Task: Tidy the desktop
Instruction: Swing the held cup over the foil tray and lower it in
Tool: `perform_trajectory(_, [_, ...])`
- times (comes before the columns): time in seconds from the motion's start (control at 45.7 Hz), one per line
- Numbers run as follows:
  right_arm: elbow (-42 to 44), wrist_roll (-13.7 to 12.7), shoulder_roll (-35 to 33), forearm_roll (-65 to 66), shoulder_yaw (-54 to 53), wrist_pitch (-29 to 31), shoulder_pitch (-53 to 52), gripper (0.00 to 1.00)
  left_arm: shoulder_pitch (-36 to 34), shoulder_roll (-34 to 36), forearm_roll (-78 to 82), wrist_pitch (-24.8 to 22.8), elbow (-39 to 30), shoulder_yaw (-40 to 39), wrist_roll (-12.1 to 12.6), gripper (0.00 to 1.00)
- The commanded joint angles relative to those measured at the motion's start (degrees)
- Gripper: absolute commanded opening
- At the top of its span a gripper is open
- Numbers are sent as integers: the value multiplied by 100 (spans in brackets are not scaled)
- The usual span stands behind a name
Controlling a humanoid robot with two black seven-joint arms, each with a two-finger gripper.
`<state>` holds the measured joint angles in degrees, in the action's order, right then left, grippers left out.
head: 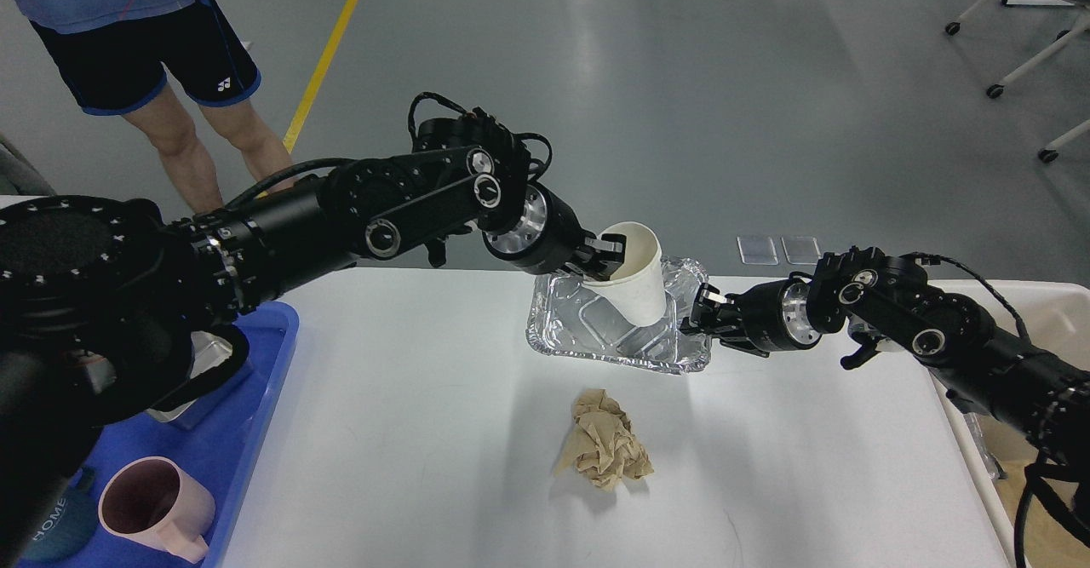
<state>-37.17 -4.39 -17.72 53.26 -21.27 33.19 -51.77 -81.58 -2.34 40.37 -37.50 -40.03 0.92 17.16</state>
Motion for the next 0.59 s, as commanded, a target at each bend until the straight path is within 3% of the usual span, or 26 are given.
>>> perform_trajectory(0.0, [-71, 0, -29, 0, 0, -15, 0, 0, 98, -223, -3, 173, 48, 4, -2, 6])
perform_trajectory(0.57, [-115, 9, -47, 0, 0, -59, 70, 0, 335, -276, 32, 173, 56, 40, 6, 7])
